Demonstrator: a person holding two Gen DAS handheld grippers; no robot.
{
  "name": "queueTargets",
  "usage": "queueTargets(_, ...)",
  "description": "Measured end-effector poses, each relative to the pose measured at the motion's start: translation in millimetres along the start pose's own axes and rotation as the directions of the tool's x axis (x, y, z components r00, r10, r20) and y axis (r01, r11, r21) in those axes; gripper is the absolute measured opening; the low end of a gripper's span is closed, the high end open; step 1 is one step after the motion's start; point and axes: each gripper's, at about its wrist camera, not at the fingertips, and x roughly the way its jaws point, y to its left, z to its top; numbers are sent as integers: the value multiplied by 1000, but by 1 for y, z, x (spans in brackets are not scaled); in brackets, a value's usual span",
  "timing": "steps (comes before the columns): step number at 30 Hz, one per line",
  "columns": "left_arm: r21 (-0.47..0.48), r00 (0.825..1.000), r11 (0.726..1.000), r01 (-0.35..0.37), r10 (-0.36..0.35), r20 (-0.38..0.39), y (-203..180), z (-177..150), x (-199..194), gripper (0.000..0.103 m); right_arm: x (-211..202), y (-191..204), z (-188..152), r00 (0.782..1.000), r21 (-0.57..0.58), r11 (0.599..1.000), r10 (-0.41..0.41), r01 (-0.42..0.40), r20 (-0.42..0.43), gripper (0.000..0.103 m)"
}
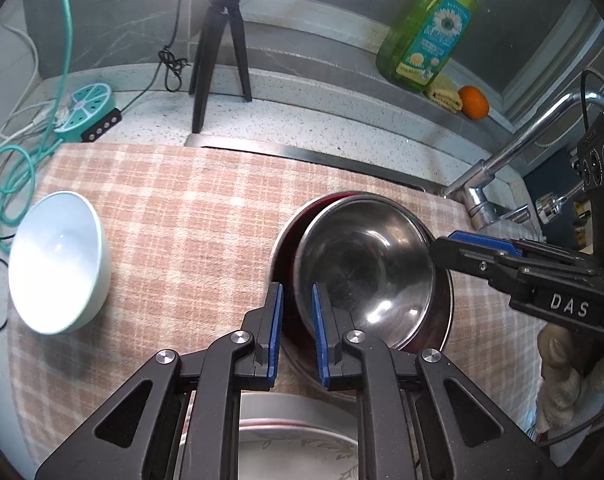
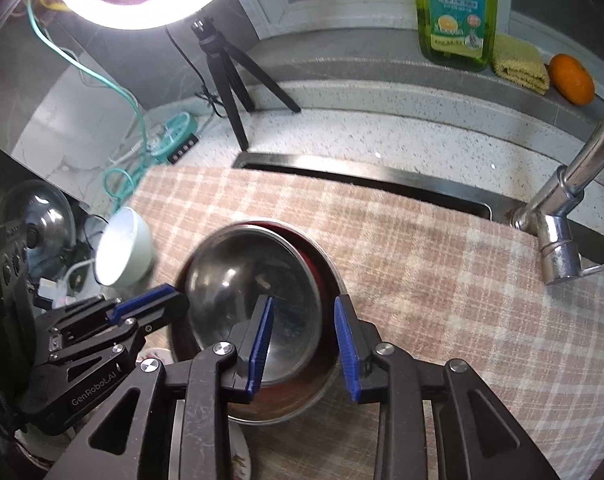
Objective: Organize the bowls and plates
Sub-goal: 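Open the right gripper and withdraw it from the nested steel bowls, then move the right gripper to the pale blue bowl rim and close it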
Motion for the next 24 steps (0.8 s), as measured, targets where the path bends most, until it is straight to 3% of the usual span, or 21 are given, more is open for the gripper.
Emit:
queueTargets(10,-65,998,998,11,-6,69,31,-10,-41,13,4,15,24,998,3,1000,22,-22,67,29)
queueTargets(24,-180,995,983,-35,52,90,89,-28,-70,13,38,32,39,999,5,1000,30,-30,31,29)
